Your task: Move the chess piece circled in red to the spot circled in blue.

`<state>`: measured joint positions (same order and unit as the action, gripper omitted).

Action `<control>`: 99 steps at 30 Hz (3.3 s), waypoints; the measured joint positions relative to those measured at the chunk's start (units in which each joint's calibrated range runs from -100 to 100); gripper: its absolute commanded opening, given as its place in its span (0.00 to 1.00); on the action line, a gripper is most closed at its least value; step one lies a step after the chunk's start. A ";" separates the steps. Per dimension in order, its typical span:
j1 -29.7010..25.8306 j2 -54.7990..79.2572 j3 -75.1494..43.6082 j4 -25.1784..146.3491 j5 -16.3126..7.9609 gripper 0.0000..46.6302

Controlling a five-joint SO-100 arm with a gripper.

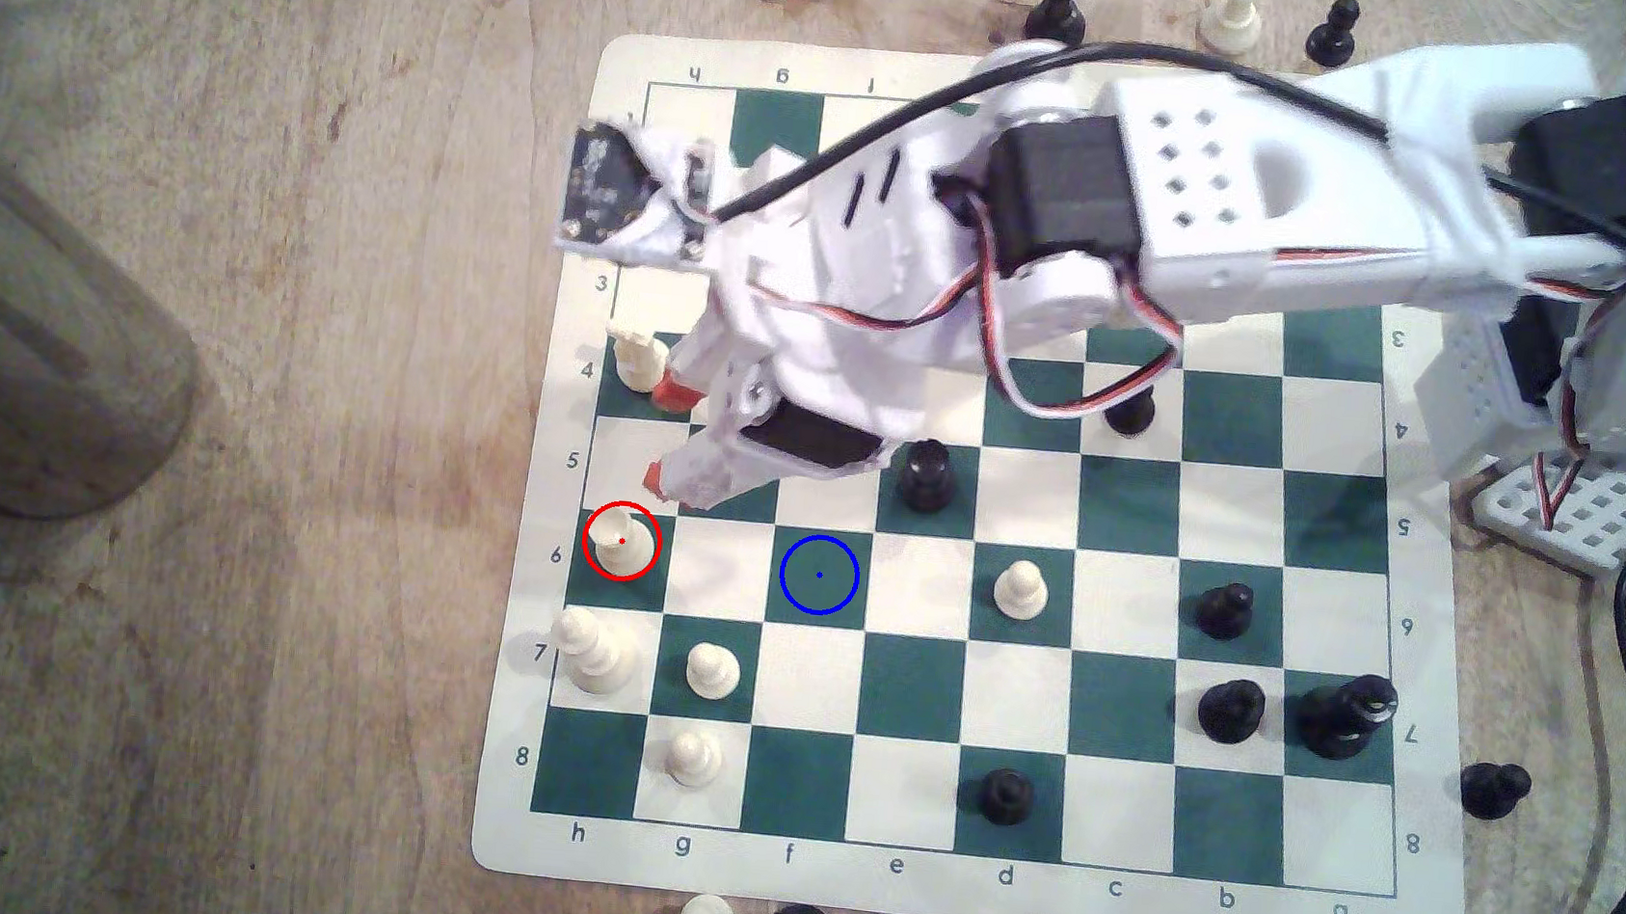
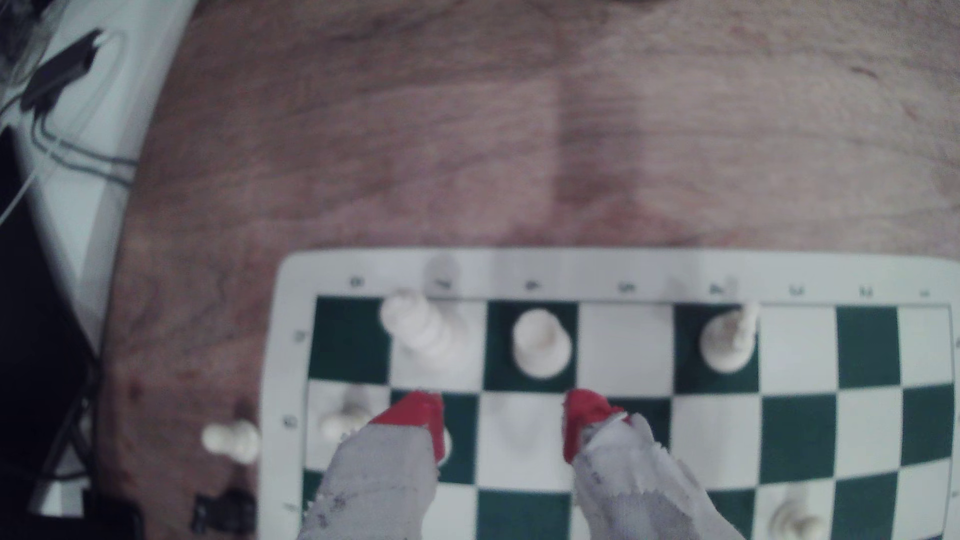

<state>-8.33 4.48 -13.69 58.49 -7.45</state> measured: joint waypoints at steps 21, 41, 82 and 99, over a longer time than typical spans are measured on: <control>-0.52 18.85 -10.30 -2.63 -1.90 0.35; 0.22 28.15 -14.64 -5.18 -2.88 0.35; 0.74 32.76 -18.44 -6.61 -3.32 0.00; -0.22 31.09 -28.47 -1.51 -4.93 0.00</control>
<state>-8.55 35.57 -42.16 56.97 -12.38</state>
